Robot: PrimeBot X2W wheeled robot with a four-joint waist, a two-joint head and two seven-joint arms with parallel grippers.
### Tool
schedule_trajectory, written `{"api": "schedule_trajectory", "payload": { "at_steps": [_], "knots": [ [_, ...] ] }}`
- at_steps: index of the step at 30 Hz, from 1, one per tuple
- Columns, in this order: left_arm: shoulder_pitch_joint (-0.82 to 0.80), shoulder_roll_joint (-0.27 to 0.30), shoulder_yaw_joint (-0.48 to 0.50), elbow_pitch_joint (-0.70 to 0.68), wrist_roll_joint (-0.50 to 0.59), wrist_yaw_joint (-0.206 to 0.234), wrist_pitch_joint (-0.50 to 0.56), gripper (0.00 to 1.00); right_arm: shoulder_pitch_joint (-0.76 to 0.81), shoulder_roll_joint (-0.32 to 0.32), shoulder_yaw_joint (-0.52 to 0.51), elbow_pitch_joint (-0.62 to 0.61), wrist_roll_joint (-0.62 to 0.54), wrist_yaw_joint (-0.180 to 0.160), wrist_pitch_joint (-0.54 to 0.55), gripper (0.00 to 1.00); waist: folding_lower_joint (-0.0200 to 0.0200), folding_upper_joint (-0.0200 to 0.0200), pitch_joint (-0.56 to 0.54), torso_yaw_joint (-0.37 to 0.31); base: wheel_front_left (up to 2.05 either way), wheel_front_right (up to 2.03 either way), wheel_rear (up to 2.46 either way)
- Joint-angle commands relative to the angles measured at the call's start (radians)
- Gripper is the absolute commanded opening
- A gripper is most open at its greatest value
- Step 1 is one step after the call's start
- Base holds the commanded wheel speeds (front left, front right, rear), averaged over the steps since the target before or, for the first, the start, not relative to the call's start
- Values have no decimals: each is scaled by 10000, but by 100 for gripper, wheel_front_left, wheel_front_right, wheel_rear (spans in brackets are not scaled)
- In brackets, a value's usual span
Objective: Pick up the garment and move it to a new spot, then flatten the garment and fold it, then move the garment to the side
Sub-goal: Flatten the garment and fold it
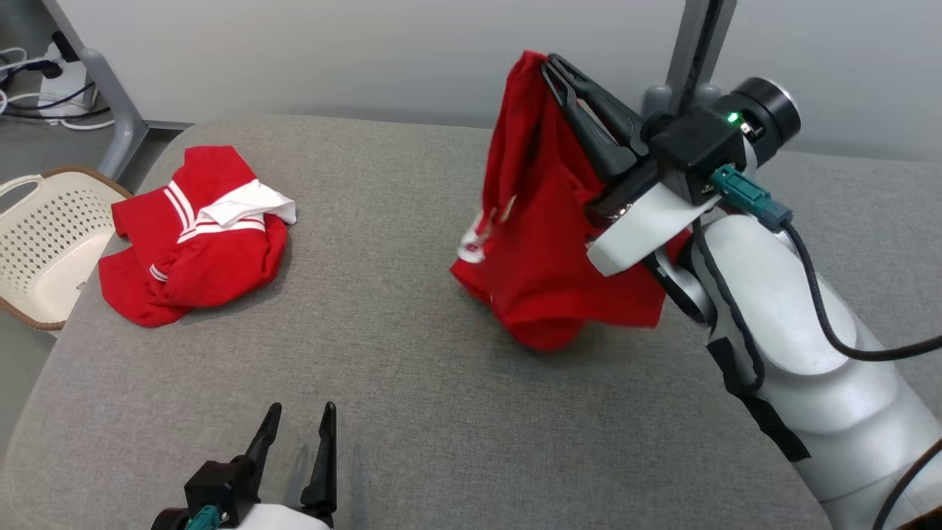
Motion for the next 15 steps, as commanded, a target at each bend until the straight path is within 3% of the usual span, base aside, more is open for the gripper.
{"api": "schedule_trajectory", "payload": {
  "at_steps": [1, 10, 15],
  "knots": [
    [114, 35, -5, -1, -68, 2, -5, 100, -193, 78, -27, -124, 133, 1, 0, 0, 0, 0, -56, 109, 0, 0, 0],
    [277, 34, -23, -9, -173, 46, -5, 100, -541, 370, -1930, -1042, 1036, 1, 2, 0, 0, 0, 21, 301, 0, 0, 0],
    [220, 35, -38, -55, -230, 67, -5, 100, 260, -53, -3372, 18, 717, 1, 2, 0, 0, 0, 151, 293, 0, 0, 0]
  ]
}}
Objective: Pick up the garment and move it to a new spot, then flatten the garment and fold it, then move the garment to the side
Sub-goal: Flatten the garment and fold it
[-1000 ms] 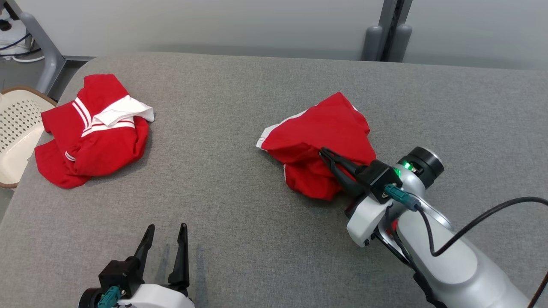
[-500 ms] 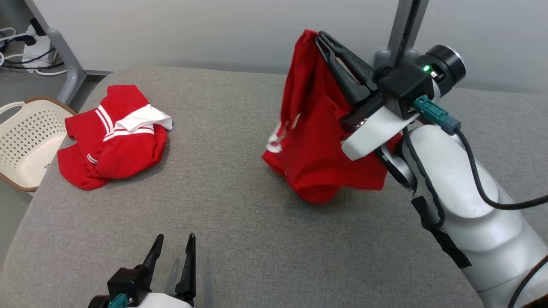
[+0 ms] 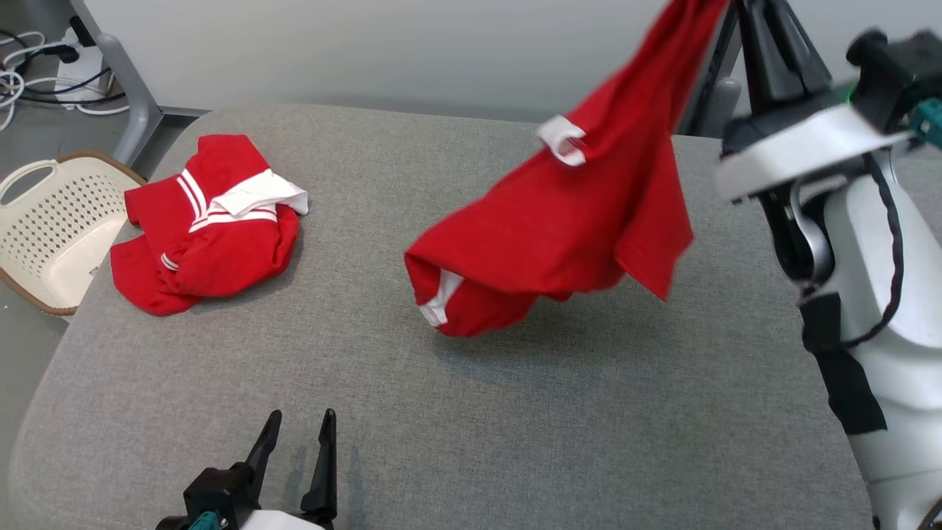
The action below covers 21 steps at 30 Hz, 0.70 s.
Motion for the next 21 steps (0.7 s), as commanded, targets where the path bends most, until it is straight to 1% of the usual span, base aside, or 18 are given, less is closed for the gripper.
{"api": "schedule_trajectory", "payload": {
  "at_steps": [1, 2, 3, 4, 5, 6, 7, 8, 12, 14, 17, 21],
  "knots": [
    [-6, 37, -3, -30, -79, 22, -5, 100, 609, -203, -325, 719, -174, 1, 2, 0, 0, -1, 64, -19, 0, 0, 0],
    [-38, 35, -15, -30, -79, 22, -5, 100, 811, -295, -601, 1166, -228, 1, 4, 0, 0, -1, 101, -31, 0, 0, 0],
    [-38, 35, -15, -30, -79, 22, -5, 100, 811, -295, -601, 1166, -228, 1, 4, 0, 0, -1, 101, -31, 0, 0, 0],
    [-118, 34, -39, -25, -81, 12, -5, 100, 1238, -569, -1143, 2165, -402, -2, 2, 0, 0, -1, 188, -55, 0, 0, 0],
    [-161, 35, -41, -33, -83, 13, -5, 100, 1423, -714, -1487, 2592, -542, -1, 1, 3, 0, -1, 241, -73, 0, 0, 0],
    [-197, 35, -38, -37, -90, 5, -5, 100, 1624, -877, -1814, 2987, -783, 1, 1, 30, 0, -1, 294, -83, 0, 0, 0],
    [-236, 35, -55, -19, -81, -17, -5, 100, 1812, -861, -2318, 3330, -738, -1, 1, 56, 0, -1, 350, -97, 0, 0, 0],
    [-281, 37, -62, -4, -52, -34, -5, 100, 1999, -934, -2685, 3599, -931, 4, 2, 100, 0, -1, 396, -113, 0, 0, 0],
    [-376, 33, -10, 28, 51, -71, -5, 100, 2529, -1124, -4327, 4037, -1455, 2, 2, 100, 0, -1, 514, -256, 0, 0, 0],
    [-421, 38, 37, 41, 101, -86, -5, 100, 2770, -990, -4841, 3956, -1711, 2, 2, 100, 0, -1, 516, -358, 0, 0, 0],
    [-455, 35, 87, 60, 159, -99, -5, 100, 3109, -863, -5162, 3700, -2008, 2, 2, 100, 0, -1, 456, -549, 0, 0, 0],
    [-361, 35, 166, 75, 229, -110, -5, 100, 3621, -531, -5108, 3267, -2188, 1, 2, 100, 0, -1, 248, -846, 0, 0, 0]
  ]
}}
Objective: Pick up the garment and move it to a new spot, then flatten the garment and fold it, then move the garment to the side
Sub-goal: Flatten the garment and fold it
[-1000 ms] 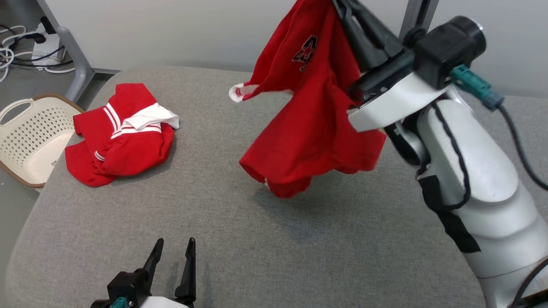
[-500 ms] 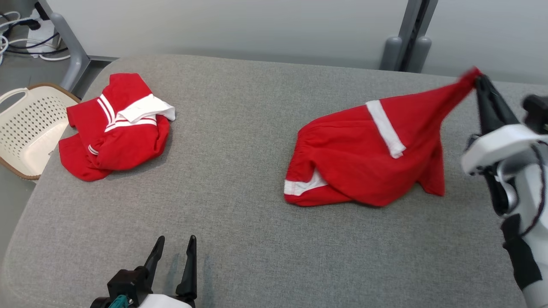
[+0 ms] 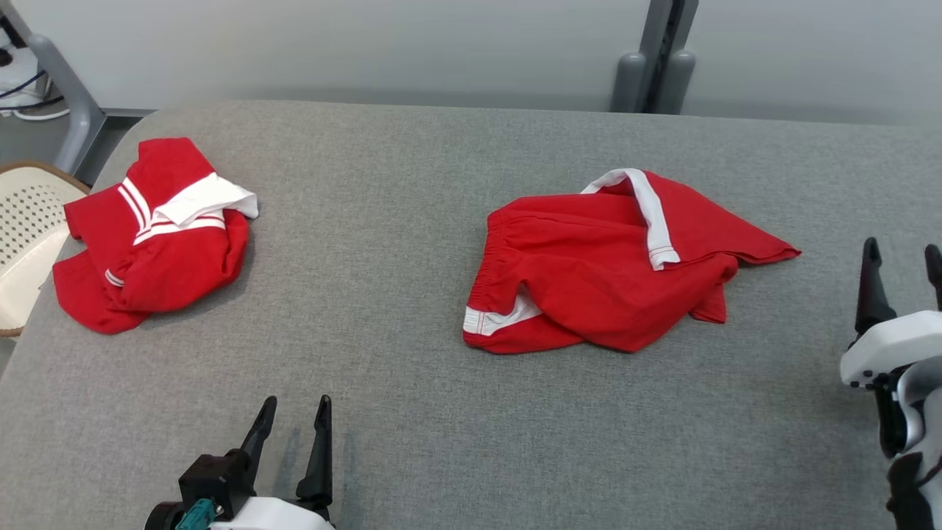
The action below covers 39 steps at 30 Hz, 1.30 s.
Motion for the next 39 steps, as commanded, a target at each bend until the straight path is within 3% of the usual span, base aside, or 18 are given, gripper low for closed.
{"api": "schedule_trajectory", "payload": {
  "at_steps": [1, 16, 25, 36, 39],
  "knots": [
    [-45, 38, 59, 4, 118, -31, -5, 100, 224, 50, 147, -127, -145, 1, 2, 100, 0, 0, -149, -170, 0, 0, 0],
    [116, 38, 193, -59, 193, -127, -5, 100, 2235, 951, 2247, -1469, 654, 1, 0, 100, 0, 0, -458, -990, 0, 0, 0],
    [-328, 39, -93, -169, 147, -105, -5, 100, 1852, 1001, 3407, -1547, 830, 1, 0, 100, 0, 0, 344, -972, 0, 0, 0],
    [-728, 39, -254, -142, 219, -186, -3, 100, 942, 911, 3583, -909, 347, 1, 0, 100, 0, 0, 971, -466, 0, 0, 0],
    [-796, 37, -286, -136, 221, -189, -5, 100, 642, 827, 3590, -552, 83, 1, 1, 84, 0, 0, 1111, -285, 0, 0, 0]
  ]
}}
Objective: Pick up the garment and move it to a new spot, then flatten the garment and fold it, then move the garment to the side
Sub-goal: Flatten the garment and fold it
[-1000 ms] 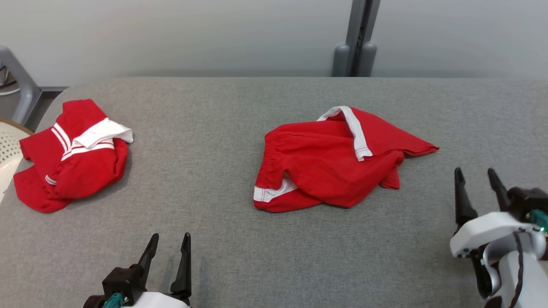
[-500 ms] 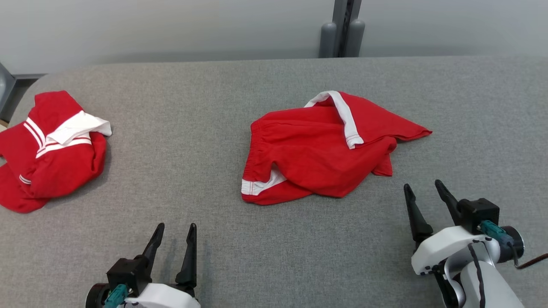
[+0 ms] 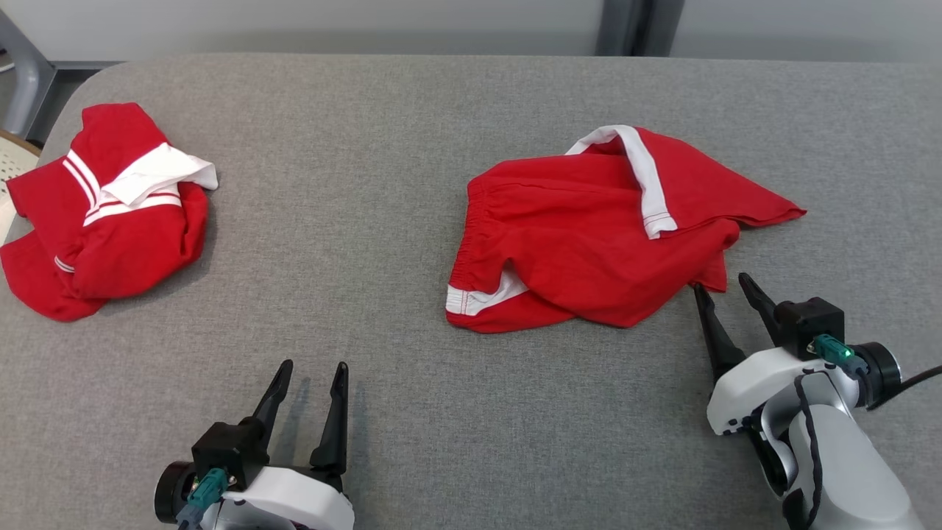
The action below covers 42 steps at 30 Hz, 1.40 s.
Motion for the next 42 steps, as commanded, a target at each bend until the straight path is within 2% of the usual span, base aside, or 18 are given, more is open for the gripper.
{"api": "schedule_trajectory", "payload": {
  "at_steps": [1, 4, 8, 9, 10, 11, 12, 19, 30, 37, 38, 39, 40, 41, 42],
  "knots": [
    [-180, 38, 11, -9, 14, -47, -5, 100, -187, -89, -37, 149, -110, 1, 2, 78, 0, 0, 140, 159, 0, 0, 0],
    [-196, 35, 25, -5, 2, -43, -5, 100, -334, -165, -9, 361, -298, 1, 2, 58, 0, 0, 240, 254, 0, 0, 0],
    [-215, 35, 63, -28, 1, -40, -5, 100, -520, -222, -31, 621, -416, 1, 2, 45, 0, 0, 342, 294, 0, 0, 0],
    [-220, 35, 74, -37, -8, -32, -5, 100, -555, -221, -56, 703, -447, 1, 2, 38, 0, 0, 364, 292, 0, 0, 0],
    [-235, 35, 81, -36, -15, -29, -5, 100, -577, -235, -95, 822, -475, 1, 2, 24, 0, 0, 386, 285, 0, 0, 0],
    [-263, 35, 80, -31, -31, -22, -5, 100, -624, -234, -128, 918, -477, 1, 4, 6, 0, 0, 410, 275, 0, 0, 0],
    [-290, 35, 73, -24, -48, -12, -5, 100, -675, -241, -157, 974, -476, 1, 4, 0, 0, 0, 431, 262, 0, 0, 0],
    [-296, 35, 108, 0, -53, 17, -5, 100, -538, -295, -436, 307, -184, -1, 3, 0, 0, 0, 237, 18, 0, 0, 0],
    [342, 37, 423, 89, -7, -78, -5, 100, 1111, -793, -868, -2477, 932, -1, 3, 0, 0, 0, -950, -937, 0, 0, 0],
    [467, 38, 392, 98, -63, -89, -4, 100, 1902, -1047, -1107, -2724, 1251, -1, 3, 0, 0, 0, -1224, -1268, 0, 0, 0],
    [467, 38, 394, 109, -50, -102, -4, 100, 2074, -993, -1170, -2446, 1318, -1, 4, 4, 0, 0, -1252, -1312, 0, 0, 0],
    [478, 38, 409, 112, -36, -111, -4, 100, 2084, -993, -1173, -2305, 1351, -1, 3, 41, 0, 0, -1259, -1327, 0, 0, 0],
    [498, 37, 422, 116, -13, -124, -4, 100, 2035, -1016, -1177, -2176, 1327, -1, 4, 87, 0, 0, -1264, -1338, 0, 0, 0],
    [520, 38, 434, 120, 16, -138, -4, 100, 2015, -1028, -1162, -2028, 1265, -1, 3, 100, 0, 0, -1262, -1340, 0, 0, 0],
    [535, 38, 444, 125, 24, -152, -4, 100, 1968, -977, -1192, -1901, 1288, -1, 4, 100, 0, 0, -1259, -1339, 0, 0, 0]
  ]
}}
